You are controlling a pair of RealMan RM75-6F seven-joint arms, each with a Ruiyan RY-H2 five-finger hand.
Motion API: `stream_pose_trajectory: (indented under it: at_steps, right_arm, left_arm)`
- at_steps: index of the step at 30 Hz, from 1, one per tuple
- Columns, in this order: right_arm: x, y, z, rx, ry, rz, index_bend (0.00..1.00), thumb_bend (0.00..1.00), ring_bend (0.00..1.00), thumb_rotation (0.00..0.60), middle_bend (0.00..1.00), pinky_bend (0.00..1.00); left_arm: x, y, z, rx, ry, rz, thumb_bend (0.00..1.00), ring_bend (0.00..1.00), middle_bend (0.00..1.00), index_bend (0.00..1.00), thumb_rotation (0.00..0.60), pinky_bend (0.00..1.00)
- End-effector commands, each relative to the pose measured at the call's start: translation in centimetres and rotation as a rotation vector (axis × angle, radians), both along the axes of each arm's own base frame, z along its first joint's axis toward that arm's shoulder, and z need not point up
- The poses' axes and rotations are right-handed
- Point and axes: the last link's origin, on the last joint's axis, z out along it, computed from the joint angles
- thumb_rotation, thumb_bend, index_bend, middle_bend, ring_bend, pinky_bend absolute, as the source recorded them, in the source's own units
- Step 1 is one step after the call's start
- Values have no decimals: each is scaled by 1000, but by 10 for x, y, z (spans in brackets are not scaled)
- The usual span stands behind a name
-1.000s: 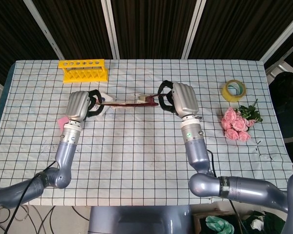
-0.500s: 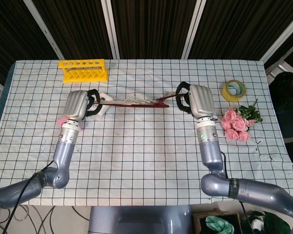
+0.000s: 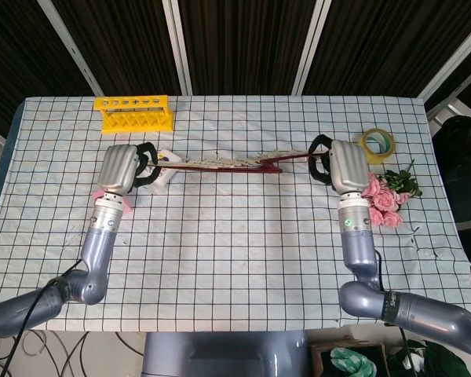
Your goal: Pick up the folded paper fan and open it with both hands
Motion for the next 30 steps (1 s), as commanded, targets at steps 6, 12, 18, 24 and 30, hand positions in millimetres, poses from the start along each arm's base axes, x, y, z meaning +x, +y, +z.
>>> stream_pose_trajectory:
  at_steps: [6,12,18,24,30]
  right_arm:
    - [-20,1,2,-21,34,-30,971,571,1000,600,1000,1000]
    - [-34,2,3,-35,38,-54,971,572,1000,600,1000,1000]
    - [-44,3,4,-46,38,-68,971,572,1000,600,1000,1000]
    - [-54,5,7,-55,39,-79,971,572,1000,600,1000,1000]
    - [-61,8,10,-59,36,-90,971,571,1000,600,1000,1000]
  left_arm:
    - [2,0,1,2,-4,-2,424,968,970,753,600,918]
    - [3,1,0,1,-3,-3,424,968,970,754,600,918]
    - [7,2,-1,3,-4,-11,424,968,970,754,600,918]
    - [10,0,-3,0,4,-25,424,968,970,754,600,918]
    - [12,-2,-5,-4,8,-28,424,968,970,754,600,918]
